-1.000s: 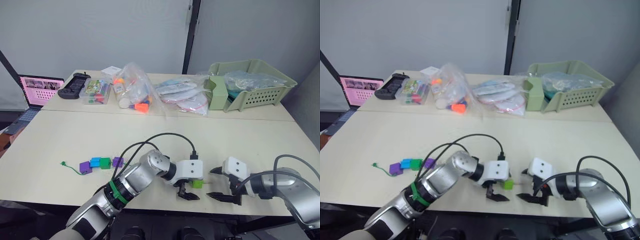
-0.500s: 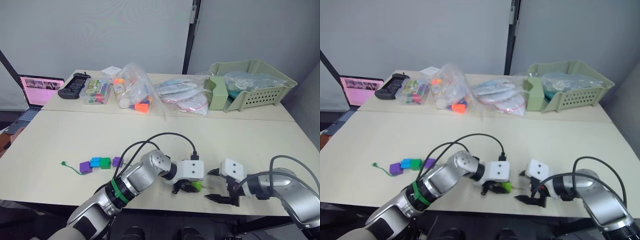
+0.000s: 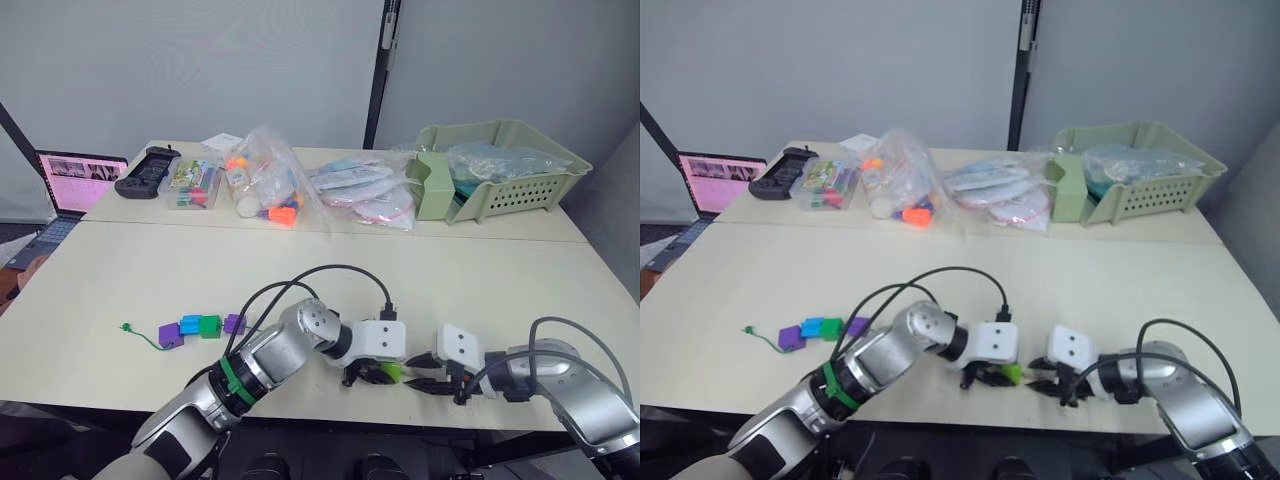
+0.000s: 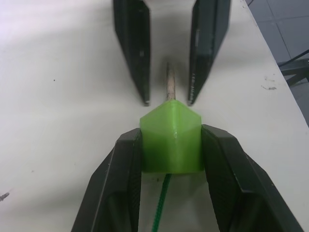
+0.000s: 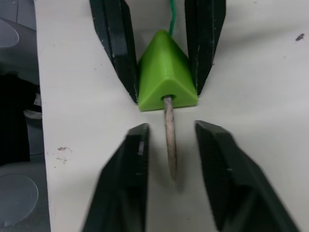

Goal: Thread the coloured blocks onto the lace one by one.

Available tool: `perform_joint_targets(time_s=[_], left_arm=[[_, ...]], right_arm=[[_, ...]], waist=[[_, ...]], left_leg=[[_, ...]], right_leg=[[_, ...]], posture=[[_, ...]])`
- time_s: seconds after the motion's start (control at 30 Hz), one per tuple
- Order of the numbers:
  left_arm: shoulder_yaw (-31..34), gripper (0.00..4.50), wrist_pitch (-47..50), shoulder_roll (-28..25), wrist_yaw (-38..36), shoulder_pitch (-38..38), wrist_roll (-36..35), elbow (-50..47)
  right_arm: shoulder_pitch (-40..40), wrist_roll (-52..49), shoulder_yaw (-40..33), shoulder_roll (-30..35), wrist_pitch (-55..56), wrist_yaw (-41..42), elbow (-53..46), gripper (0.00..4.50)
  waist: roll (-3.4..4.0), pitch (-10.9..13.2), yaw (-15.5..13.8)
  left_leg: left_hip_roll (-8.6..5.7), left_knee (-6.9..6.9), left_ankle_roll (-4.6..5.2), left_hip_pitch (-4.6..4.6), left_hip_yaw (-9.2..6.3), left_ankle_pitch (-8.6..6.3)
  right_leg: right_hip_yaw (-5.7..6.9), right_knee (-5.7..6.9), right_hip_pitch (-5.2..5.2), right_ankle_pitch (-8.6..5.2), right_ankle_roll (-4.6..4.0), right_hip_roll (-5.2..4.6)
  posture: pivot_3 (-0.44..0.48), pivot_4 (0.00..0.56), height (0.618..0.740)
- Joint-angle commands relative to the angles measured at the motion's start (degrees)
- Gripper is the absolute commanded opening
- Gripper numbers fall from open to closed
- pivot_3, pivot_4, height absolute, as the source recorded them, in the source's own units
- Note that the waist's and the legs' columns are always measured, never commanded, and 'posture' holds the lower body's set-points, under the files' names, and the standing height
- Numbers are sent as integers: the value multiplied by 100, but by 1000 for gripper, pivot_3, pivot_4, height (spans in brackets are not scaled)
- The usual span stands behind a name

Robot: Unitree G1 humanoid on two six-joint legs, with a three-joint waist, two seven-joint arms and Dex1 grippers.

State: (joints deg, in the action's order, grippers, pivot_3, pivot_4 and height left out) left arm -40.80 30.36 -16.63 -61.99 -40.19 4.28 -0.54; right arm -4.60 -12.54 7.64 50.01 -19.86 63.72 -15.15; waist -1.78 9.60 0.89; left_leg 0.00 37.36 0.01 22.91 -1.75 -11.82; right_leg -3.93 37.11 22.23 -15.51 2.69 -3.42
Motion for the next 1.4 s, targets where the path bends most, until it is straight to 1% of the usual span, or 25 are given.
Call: perform_joint_targets(time_s=[0.03, 0.23, 0.43, 0.53, 0.57, 0.63, 0.7, 0.77, 0.87, 1.0, 1.17, 1.2, 1.23, 1.33, 1.37, 1.4], left_arm=[[-8, 1307, 33, -140, -54, -21, 106, -11], [126, 1307, 60, -468, -96, 59, 95, -64], [529, 1307, -190, -1230, -231, 331, 56, -131], [1036, 1307, -685, -2227, -578, 627, -45, 18], [1173, 1307, -886, -2484, -630, 690, -53, 157], [1321, 1307, -1223, -2791, -677, 746, -37, 474], [1495, 1307, -1817, -3183, -773, 768, 26, 1031], [1627, 1307, -2233, -3383, -896, 775, 18, 1360], [1779, 1307, -2504, -3414, -1060, 765, -93, 1517], [1861, 1307, -2575, -3338, -1235, 770, -127, 1504], [1899, 1307, -2499, -3235, -1229, 690, -70, 1559], [1897, 2316, -2406, -3220, -1286, 649, -86, 1552], [1860, 2569, -2390, -3248, -1413, 622, -83, 1524], [1806, 3658, -2376, -3287, -1545, 584, 0, 1509], [1786, 3923, -2330, -3333, -1635, 560, 43, 1475], [1790, 3923, -2288, -3368, -1709, 515, 66, 1442]], right_arm=[[-7, 189, -5, 88, 51, -66, 206, 7], [-173, 133, -1, 79, 125, -33, 197, 0], [-404, 68, -16, 174, 92, 111, 58, 0], [-440, 81, -10, 335, 91, 240, 19, 0], [-444, 79, -20, 363, 92, 259, 20, 0], [-440, 82, -22, 394, 100, 273, 19, 0], [-428, 74, -28, 421, 103, 279, 1, 0], [-420, 68, -37, 415, 111, 269, -4, 0], [-408, 77, -33, 392, 148, 251, 27, 0], [-447, 98, 48, 298, 104, 194, -1, 0], [-446, 106, 105, 206, 19, 155, -106, 0], [-443, 101, 123, 175, -11, 140, -132, 0], [-445, 104, 150, 133, -42, 113, -151, 0], [-460, 121, 199, 81, -110, 72, -192, 0], [-478, 119, 217, 66, -143, 57, -198, 0], [-495, 115, 237, 51, -180, 42, -203, 0]], waist=[[0, 0, 1], [0, 0, 18], [1, -1, 37], [2, -1, 87], [2, -1, 119], [3, -2, 154], [4, -2, 158], [6, -3, 159], [10, -5, 156], [12, -7, 148], [14, -8, 146], [14, -8, 140], [14, -8, 138], [15, -9, 150], [16, -9, 153], [15, -9, 155]], left_leg=[[0, 0, 0, -1, 0, 0], [4, 0, 0, -4, 1, 0], [7, -1, 0, -6, 1, 0], [13, -4, 0, -7, 2, 0], [18, -8, 0, -9, 2, 0], [26, -16, 0, -19, 3, 0], [34, -24, 0, -30, 8, 0], [43, -26, 0, -37, 19, 0], [51, -30, 0, -40, 29, 0], [52, -30, 0, -38, 31, 0], [51, -34, 0, -36, 31, 0], [51, -34, 0, -35, 31, 0], [50, -33, 0, -33, 30, 0], [46, -33, 0, -29, 30, 0], [45, -34, 0, -28, 31, 0], [46, -35, 1, -28, 31, -1]], right_leg=[[0, 0, -1, -1, 3, 0], [-2, 2, -1, 0, 2, 3], [-3, 3, 1, 4, -6, 4], [-3, 4, 3, 8, -12, 7], [-3, 2, 3, 9, -13, 9], [-3, 3, 2, 12, -21, 11], [-3, 3, -2, 12, -22, 14], [-4, 2, -2, 1, -6, 16], [-6, 2, -2, -3, -2, 17], [-7, 3, -2, -3, -3, 17], [-8, 3, 1, -1, -5, 18], [-8, 3, 1, -2, -5, 18], [-8, 3, 1, -2, -5, 18], [-10, 2, 4, -2, -4, 19], [-10, 2, 5, -2, -5, 18], [-10, 2, 6, 0, -9, 18]], posture=[[0, 150, 740], [0, 150, 740], [0, 150, 740], [0, 150, 740], [0, 150, 740], [0, 150, 740], [0, 150, 740], [0, 150, 740], [0, 150, 740], [0, 150, 740], [0, 150, 740], [0, 150, 740], [0, 150, 740], [0, 150, 740], [0, 150, 740], [0, 150, 740]])
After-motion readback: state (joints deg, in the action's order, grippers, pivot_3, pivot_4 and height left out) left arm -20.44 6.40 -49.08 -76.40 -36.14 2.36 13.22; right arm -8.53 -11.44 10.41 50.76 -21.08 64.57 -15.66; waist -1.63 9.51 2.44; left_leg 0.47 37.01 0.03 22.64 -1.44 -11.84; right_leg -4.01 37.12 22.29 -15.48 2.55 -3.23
